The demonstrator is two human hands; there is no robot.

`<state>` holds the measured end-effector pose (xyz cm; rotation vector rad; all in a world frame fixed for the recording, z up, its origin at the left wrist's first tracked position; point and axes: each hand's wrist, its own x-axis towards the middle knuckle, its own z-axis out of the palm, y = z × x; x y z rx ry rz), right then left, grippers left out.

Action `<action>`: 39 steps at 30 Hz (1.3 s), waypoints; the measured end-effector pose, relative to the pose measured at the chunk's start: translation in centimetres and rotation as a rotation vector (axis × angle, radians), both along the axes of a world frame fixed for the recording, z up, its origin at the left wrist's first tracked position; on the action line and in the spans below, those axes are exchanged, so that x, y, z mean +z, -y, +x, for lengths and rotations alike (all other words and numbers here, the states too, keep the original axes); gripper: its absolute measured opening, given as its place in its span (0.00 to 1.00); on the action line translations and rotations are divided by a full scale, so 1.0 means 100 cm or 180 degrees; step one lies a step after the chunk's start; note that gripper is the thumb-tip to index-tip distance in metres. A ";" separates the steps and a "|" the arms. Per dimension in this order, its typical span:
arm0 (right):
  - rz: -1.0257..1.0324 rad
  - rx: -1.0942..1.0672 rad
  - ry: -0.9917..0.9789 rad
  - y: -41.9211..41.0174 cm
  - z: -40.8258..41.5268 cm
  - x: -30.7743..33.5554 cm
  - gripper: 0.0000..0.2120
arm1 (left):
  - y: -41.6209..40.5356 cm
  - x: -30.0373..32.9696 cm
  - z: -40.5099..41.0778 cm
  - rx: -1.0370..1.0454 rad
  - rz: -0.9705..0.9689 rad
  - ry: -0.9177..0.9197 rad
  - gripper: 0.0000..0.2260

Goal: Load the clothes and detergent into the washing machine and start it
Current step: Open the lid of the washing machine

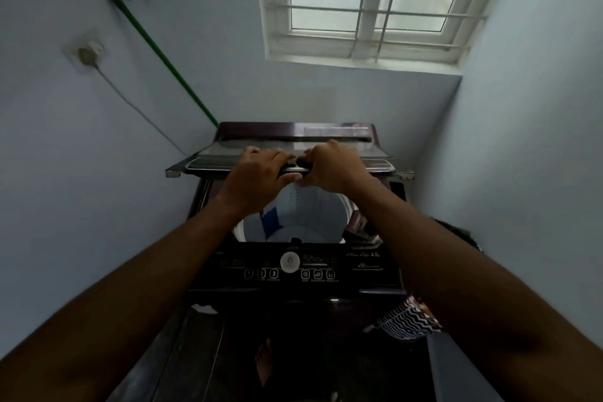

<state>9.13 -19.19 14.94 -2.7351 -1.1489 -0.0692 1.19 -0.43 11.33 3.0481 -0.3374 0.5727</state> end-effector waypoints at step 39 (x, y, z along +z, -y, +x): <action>0.1147 -0.0507 0.1198 -0.066 0.153 0.059 0.29 | -0.021 0.110 0.171 0.0176 -0.0523 0.0892 0.27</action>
